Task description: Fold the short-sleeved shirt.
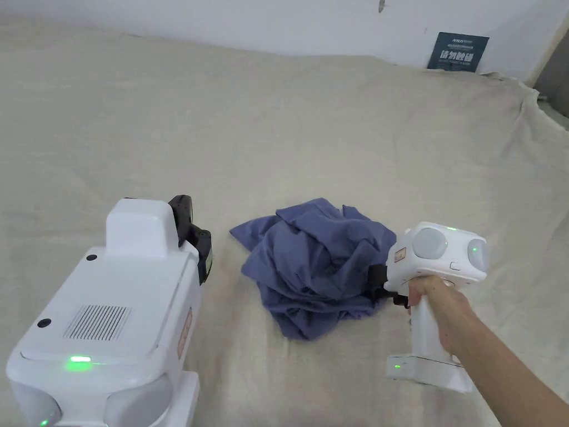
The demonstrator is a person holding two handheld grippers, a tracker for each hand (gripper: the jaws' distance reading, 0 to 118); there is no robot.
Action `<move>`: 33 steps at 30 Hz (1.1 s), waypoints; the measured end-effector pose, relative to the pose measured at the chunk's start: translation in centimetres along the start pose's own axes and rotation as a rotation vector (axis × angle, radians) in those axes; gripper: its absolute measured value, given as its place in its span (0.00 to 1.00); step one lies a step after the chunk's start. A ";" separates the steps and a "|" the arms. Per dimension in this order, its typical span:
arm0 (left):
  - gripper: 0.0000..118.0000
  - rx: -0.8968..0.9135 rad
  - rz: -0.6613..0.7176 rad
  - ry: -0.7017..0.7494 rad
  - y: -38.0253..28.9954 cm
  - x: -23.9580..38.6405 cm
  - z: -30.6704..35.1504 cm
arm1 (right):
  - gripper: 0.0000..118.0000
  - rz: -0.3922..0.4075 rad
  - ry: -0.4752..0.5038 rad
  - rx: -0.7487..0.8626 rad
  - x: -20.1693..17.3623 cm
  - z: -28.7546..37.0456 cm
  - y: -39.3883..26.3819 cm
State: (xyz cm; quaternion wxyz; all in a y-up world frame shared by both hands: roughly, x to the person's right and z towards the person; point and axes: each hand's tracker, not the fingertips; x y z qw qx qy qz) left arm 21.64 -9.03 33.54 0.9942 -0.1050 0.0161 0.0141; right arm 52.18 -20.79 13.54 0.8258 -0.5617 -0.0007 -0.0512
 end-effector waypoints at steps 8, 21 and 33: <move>0.24 -0.083 0.044 -0.008 -0.8 -0.4 -1.6 | 0.01 -0.019 0.031 0.002 0.3 -0.6 -0.2; 0.99 -0.555 0.192 -0.112 1.8 -0.7 -18.5 | 0.01 0.001 0.124 0.167 1.8 5.3 -1.5; 0.83 -0.864 -0.048 0.018 -3.5 3.0 -28.9 | 0.01 0.039 0.162 0.195 3.3 5.7 -1.9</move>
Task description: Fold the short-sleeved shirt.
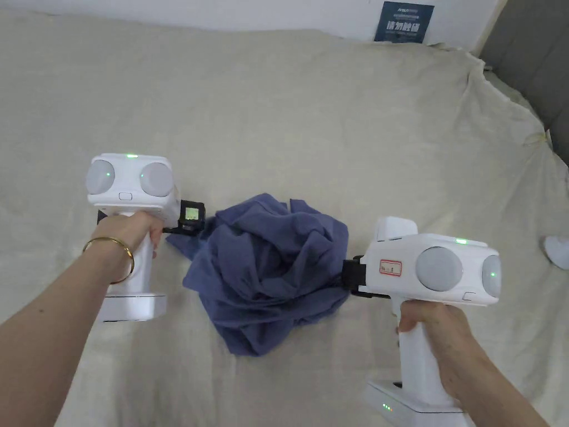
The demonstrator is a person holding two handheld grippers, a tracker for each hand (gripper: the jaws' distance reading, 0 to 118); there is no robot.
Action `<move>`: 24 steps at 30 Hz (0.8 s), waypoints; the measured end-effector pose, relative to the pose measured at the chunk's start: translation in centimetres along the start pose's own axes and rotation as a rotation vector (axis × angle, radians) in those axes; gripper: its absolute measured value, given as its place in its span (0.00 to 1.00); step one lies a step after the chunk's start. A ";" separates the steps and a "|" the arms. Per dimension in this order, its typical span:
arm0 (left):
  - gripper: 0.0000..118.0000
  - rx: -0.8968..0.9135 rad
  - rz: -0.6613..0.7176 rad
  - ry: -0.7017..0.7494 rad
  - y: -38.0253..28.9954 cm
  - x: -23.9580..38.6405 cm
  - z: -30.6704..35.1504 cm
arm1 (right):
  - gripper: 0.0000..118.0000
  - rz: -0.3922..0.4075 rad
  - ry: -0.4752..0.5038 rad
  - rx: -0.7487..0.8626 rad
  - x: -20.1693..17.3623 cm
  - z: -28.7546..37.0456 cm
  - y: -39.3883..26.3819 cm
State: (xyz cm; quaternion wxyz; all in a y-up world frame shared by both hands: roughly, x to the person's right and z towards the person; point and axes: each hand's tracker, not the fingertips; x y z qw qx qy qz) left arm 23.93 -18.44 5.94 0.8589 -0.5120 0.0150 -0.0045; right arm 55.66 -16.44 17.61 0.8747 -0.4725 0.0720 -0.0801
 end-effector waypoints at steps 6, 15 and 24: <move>0.46 -0.064 -0.024 -0.024 -0.6 0.9 -2.5 | 0.01 -0.013 0.023 -0.002 0.3 -0.3 0.3; 0.00 -0.010 -0.068 -0.155 -1.1 1.0 0.4 | 0.01 0.001 0.021 0.001 -0.1 0.0 0.8; 0.00 0.345 0.084 -0.113 2.6 -5.1 12.3 | 0.01 -0.005 -0.009 0.123 1.8 7.4 4.3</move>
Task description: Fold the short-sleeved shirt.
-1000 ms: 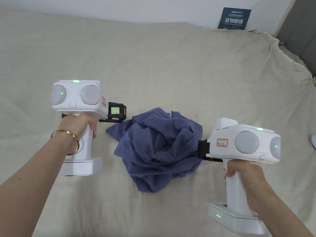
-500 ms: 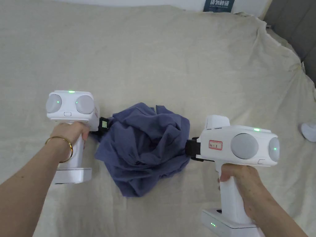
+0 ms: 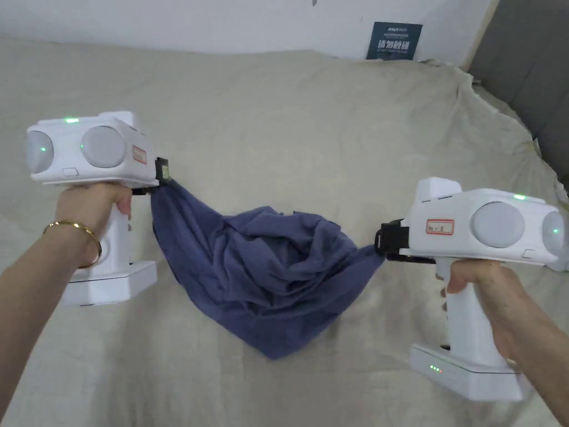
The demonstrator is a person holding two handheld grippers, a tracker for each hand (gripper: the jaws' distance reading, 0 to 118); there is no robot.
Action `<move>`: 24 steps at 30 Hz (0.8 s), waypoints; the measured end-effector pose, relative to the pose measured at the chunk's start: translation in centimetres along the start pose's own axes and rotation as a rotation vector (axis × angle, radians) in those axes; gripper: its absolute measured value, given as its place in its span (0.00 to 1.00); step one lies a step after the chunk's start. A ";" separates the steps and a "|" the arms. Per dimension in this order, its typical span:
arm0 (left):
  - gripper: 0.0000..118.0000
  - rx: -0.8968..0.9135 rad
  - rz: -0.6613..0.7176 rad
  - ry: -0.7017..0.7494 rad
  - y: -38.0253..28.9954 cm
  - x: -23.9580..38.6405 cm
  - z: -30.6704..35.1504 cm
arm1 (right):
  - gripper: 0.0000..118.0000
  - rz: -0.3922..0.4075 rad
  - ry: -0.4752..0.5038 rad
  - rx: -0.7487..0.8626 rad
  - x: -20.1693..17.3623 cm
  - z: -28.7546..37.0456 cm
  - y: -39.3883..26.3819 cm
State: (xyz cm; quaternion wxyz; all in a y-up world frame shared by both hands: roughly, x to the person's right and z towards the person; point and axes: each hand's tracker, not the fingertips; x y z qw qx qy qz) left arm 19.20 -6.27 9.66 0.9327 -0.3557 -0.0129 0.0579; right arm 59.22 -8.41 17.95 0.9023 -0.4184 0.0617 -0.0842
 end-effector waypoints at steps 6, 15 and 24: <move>0.00 0.225 0.086 0.056 4.8 -5.3 9.4 | 0.01 -0.009 -0.062 0.177 2.2 8.4 4.8; 0.00 0.476 0.128 0.025 9.8 -7.2 22.5 | 0.01 -0.036 0.035 0.389 1.2 21.1 11.5; 0.00 0.655 0.056 0.093 17.0 -5.2 30.9 | 0.01 0.050 -0.003 0.539 -3.3 29.8 17.5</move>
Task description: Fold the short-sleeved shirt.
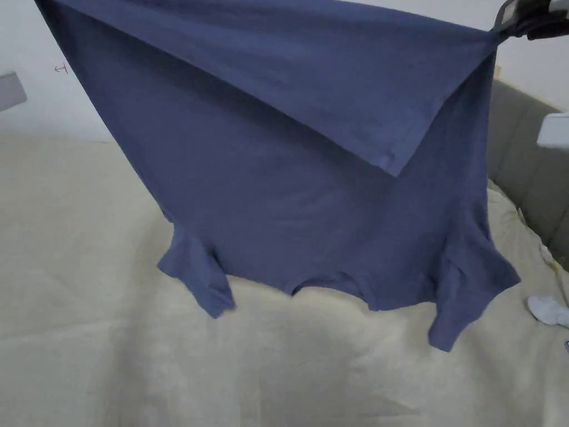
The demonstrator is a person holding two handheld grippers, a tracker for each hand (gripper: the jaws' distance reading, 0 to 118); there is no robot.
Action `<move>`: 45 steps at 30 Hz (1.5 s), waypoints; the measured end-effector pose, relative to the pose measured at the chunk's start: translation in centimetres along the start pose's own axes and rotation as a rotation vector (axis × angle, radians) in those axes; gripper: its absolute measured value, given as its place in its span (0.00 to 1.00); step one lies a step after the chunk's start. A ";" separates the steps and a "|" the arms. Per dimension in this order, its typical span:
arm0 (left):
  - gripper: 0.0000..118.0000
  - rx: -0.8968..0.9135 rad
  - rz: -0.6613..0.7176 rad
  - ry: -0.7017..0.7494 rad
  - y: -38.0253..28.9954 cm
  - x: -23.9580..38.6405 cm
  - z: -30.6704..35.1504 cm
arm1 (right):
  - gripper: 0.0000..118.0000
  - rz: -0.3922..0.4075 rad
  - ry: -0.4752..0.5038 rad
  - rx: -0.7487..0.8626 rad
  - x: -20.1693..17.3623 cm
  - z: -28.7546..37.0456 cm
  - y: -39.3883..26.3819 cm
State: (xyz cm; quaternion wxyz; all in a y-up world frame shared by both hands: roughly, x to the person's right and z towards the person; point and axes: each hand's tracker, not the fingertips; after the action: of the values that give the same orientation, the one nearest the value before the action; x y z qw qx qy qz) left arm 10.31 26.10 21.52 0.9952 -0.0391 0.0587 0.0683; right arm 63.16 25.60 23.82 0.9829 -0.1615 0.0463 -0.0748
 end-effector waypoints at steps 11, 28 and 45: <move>0.00 0.061 -0.065 0.103 5.3 3.0 -6.5 | 0.01 0.084 -0.141 0.090 -2.9 -4.3 8.2; 0.00 0.141 -0.012 0.138 5.4 9.9 -22.9 | 0.01 0.063 -0.344 0.190 -1.9 -18.1 16.9; 0.00 -0.148 -0.087 0.139 -13.9 10.8 -28.1 | 0.01 -0.029 -0.405 -0.073 4.8 -27.7 0.9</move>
State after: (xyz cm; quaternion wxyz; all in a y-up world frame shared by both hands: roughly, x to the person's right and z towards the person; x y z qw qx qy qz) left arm 19.71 11.33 -6.64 0.9851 -0.1198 0.1206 0.0261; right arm 64.77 17.01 -2.93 0.9645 -0.2093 -0.1521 -0.0534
